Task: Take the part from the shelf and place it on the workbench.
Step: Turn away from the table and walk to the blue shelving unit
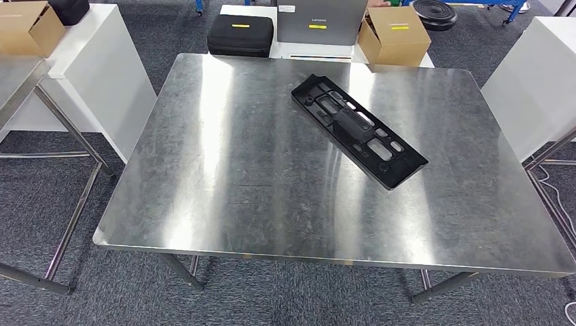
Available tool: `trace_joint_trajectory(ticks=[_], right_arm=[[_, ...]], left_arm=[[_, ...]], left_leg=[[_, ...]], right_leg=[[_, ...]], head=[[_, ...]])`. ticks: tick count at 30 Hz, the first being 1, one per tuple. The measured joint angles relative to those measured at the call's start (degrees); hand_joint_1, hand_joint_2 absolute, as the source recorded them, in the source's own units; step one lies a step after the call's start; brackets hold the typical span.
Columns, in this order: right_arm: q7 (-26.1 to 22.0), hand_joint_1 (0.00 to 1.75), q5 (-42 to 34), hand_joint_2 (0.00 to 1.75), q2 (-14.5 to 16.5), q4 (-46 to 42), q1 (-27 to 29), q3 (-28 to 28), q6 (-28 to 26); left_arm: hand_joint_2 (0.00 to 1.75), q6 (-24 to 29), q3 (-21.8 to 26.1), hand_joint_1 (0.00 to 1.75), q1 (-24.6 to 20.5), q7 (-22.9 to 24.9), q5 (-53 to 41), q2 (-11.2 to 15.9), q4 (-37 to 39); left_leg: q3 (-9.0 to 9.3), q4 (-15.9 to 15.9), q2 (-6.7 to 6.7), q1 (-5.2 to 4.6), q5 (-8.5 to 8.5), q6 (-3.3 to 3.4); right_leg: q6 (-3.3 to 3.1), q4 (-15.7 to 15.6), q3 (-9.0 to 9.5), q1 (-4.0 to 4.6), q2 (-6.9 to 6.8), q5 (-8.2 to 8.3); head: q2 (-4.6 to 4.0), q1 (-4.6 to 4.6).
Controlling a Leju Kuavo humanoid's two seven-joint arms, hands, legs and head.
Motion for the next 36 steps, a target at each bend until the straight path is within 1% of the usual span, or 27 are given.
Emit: trace_joint_trajectory(ticks=[17, 19, 20, 21, 23, 24, 25, 33, 35, 36], right_arm=[[0.12, 0.00, 0.11, 1.75, 0.00, 0.49, -0.01, 0.00, 0.01], [3.13, 0.00, 2.47, 1.75, 0.08, 2.11, -0.37, 0.01, -0.60], [5.23, 0.00, 4.41, 1.75, -0.16, 5.43, -0.88, 0.02, -2.96], [7.07, 0.00, 6.35, 1.75, -0.62, 10.08, -1.49, 0.04, -6.87], [7.85, 0.00, 8.07, 1.75, -1.68, 18.29, -2.44, 0.08, -14.67], [7.63, 0.00, 8.15, 1.75, -1.92, 19.88, -2.58, 0.09, -16.52], [7.58, 0.00, 8.15, 1.75, -1.95, 20.14, -2.60, 0.09, -16.85], [7.58, 0.00, 8.15, 1.75, -1.95, 20.14, -2.61, 0.09, -16.85], [7.13, 0.00, 8.13, 1.75, -2.07, 22.19, -2.76, 0.17, -19.60], [6.61, 0.00, 8.09, 1.75, -2.18, 25.03, -3.05, 0.32, -23.31]], left_arm=[[1.75, 0.11, -0.02, 0.00, -0.01, -0.04, 0.00, 0.00, 0.00], [1.75, 1.07, -0.02, 0.00, -0.01, -1.46, 0.01, 0.00, 0.00], [1.31, 1.60, -0.02, 0.00, -0.01, -2.45, 0.02, 0.00, 0.00], [0.87, 2.04, -0.02, 0.00, -0.02, -3.41, 0.02, 0.00, 0.00], [0.87, 2.16, -0.02, 0.00, -0.03, -4.07, 0.01, 0.00, 0.00], [1.31, 2.16, -0.02, 0.00, -0.03, -4.10, 0.00, 0.00, 0.00], [1.75, 2.16, -0.02, 0.00, -0.03, -4.11, 0.00, 0.00, 0.00], [1.75, 2.16, -0.02, 0.00, -0.03, -4.11, -0.01, 0.00, 0.00], [1.75, 2.17, -0.02, 0.00, -0.03, -4.18, -0.02, 0.00, 0.00], [1.75, 2.22, -0.02, 0.00, -0.02, -4.32, 0.01, 0.00, 0.00]], left_leg=[[0.00, 0.00, 0.00, 0.00, 0.00, 0.00], [0.00, -0.01, 0.01, 0.07, 0.00, -0.01], [0.01, -0.01, 0.03, 0.14, 0.00, -0.01], [0.02, -0.01, 0.06, 0.19, 0.00, -0.02], [0.04, -0.01, 0.11, 0.22, -0.01, -0.03], [0.04, 0.00, 0.12, 0.20, -0.01, -0.03], [0.05, 0.00, 0.12, 0.19, -0.01, -0.03], [0.05, 0.00, 0.12, 0.19, -0.01, -0.03], [0.06, -0.01, 0.12, 0.18, -0.01, -0.03], [0.07, -0.01, 0.14, 0.18, -0.01, -0.04]], right_leg=[[0.00, 0.00, 0.00, 0.00, 0.00, 0.00], [-0.06, 0.00, 0.02, 0.04, 0.03, -0.04], [-0.11, -0.01, 0.04, 0.09, 0.07, -0.05], [-0.14, -0.02, 0.05, 0.14, 0.12, -0.04], [-0.14, -0.03, 0.08, 0.20, 0.18, -0.02], [-0.13, -0.04, 0.08, 0.19, 0.18, -0.01], [-0.13, -0.04, 0.09, 0.18, 0.18, -0.01], [-0.13, -0.04, 0.09, 0.18, 0.18, -0.01], [-0.13, -0.04, 0.09, 0.17, 0.19, 0.00], [-0.12, -0.03, 0.09, 0.18, 0.19, 0.00]], head=[[0.00, 0.00], [0.00, -0.01], [0.00, 0.02], [0.00, 0.06], [0.00, 0.16], [0.00, 0.19], [0.00, 0.20], [0.00, 0.20], [0.00, 0.19], [0.00, 0.14]])
